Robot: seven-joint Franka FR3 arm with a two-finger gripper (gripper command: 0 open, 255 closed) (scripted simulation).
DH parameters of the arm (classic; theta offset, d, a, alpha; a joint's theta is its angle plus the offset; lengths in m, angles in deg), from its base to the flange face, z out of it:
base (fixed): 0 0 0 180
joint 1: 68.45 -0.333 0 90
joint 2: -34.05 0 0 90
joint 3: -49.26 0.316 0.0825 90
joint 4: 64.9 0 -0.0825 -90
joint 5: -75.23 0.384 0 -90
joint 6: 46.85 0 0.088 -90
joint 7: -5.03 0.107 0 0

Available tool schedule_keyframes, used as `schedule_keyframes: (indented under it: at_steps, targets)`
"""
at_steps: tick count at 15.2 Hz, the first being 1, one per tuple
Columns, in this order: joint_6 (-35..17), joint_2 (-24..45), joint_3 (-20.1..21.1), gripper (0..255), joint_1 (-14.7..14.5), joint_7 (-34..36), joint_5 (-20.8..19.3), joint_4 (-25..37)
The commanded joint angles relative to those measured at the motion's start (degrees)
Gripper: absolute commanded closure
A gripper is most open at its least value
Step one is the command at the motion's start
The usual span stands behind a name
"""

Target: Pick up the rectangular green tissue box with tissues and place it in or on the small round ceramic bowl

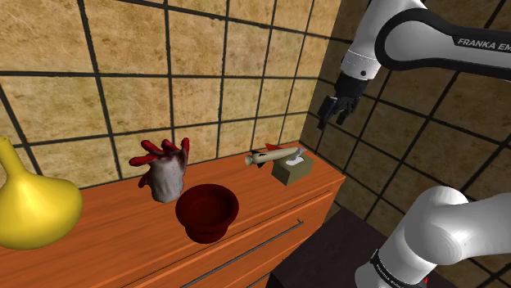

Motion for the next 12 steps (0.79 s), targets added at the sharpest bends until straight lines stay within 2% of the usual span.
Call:
schedule_keyframes:
  at_steps: [1, 7, 12]
  targets:
    - [0.00, 0.00, 0.00, 0, 0.00, 0.00, 0.00, 0.00]
    - [-14.14, 3.62, -5.12, 0, 2.59, 0.61, 2.71, -7.61]
    - [-26.47, 9.35, -9.58, 0, 3.83, -0.15, 6.23, -12.12]
